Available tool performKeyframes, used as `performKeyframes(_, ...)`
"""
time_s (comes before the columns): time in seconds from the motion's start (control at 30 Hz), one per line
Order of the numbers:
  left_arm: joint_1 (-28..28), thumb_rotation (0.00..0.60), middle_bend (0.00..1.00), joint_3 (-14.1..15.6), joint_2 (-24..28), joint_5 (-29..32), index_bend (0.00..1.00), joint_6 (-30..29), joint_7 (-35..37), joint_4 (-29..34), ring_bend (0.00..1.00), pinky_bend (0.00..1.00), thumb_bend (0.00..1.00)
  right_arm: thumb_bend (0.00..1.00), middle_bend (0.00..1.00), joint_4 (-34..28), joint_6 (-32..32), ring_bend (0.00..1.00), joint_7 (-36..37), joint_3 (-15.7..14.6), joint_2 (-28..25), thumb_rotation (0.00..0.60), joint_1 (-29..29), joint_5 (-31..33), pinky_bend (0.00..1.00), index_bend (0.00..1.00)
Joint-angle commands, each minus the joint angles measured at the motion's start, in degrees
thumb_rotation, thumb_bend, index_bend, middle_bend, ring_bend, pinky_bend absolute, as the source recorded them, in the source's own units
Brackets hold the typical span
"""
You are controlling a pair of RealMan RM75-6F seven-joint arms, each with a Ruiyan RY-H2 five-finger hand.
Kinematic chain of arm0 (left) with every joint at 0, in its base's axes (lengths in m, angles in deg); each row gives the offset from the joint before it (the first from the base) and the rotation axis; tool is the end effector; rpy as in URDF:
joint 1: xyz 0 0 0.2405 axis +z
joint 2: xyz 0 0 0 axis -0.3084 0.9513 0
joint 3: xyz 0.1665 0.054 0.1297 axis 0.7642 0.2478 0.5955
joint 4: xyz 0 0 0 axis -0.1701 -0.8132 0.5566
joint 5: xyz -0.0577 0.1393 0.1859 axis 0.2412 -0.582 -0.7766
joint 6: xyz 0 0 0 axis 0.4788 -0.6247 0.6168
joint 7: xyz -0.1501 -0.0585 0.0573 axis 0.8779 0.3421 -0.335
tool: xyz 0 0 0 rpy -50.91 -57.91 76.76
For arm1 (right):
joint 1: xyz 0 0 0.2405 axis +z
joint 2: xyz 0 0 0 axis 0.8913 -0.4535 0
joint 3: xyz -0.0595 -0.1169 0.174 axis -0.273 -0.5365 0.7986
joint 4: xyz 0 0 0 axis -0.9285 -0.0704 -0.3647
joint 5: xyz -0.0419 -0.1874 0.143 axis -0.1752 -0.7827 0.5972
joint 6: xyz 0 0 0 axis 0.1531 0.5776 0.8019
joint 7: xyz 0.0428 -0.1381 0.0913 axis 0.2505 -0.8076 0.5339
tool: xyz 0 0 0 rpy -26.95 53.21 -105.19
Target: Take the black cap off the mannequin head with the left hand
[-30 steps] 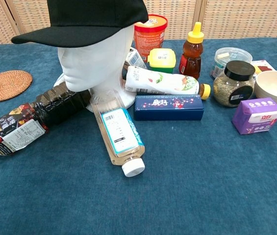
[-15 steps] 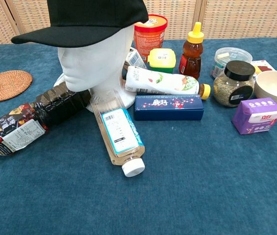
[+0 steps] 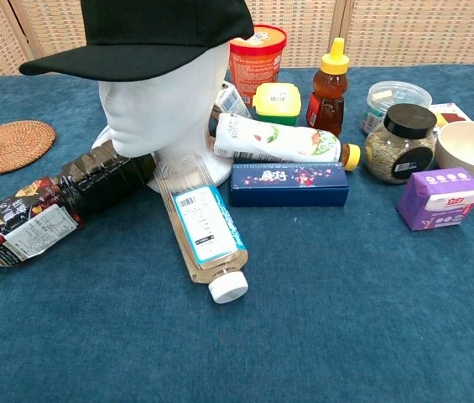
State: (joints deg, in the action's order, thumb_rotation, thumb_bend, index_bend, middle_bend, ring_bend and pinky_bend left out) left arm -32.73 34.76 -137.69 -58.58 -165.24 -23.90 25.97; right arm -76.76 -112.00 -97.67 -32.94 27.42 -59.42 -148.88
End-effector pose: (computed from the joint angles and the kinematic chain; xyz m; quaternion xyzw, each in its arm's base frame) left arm -0.1501 0.2509 0.0546 -0.5847 -0.2778 -0.5797 0.4950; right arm -0.2693 -0.2063 0.1160 0.5988 -0.3506 0.3847 0.6087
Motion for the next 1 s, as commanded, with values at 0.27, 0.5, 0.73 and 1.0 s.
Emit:
performKeyframes(0.27, -4.1, 0.6, 0.03, -1.1, -11.4, -2.3, 0.07, -1.5, 1.6, -7.8, 0.0, 0.21, 0.11, 0.0, 0.0, -0.4, 0.1, 0.0, -0.2, -0.8, 0.1, 0.6, 0.1, -1.4, 0.02, 0.01)
performKeyframes(0.5, -6.3, 0.6, 0.17, -4.3, -18.2, -3.2, 0.21, -6.2, 2.1, -12.0, 0.07, 0.32, 0.19, 0.0, 0.0, -0.3, 0.1, 0.0, -0.1, -1.0, 0.1, 0.6, 0.1, -1.6, 0.02, 0.01)
performKeyframes(0.73, -7.9, 0.6, 0.26, -5.4, -21.6, -2.3, 0.29, -6.8, 1.1, -14.6, 0.14, 0.37, 0.22, 0.0, 0.0, -0.2, 0.1, 0.0, 0.3, -1.0, -0.1, 0.6, 0.1, -1.8, 0.02, 0.01)
performKeyframes(1.0, -9.0, 0.6, 0.42, -6.2, -23.5, -2.2, 0.49, -8.6, 1.7, -18.3, 0.29, 0.47, 0.26, 0.0, 0.0, -0.3, 0.4, 0.0, 0.8, -1.2, -0.3, 0.6, 0.2, -1.7, 0.01, 0.01)
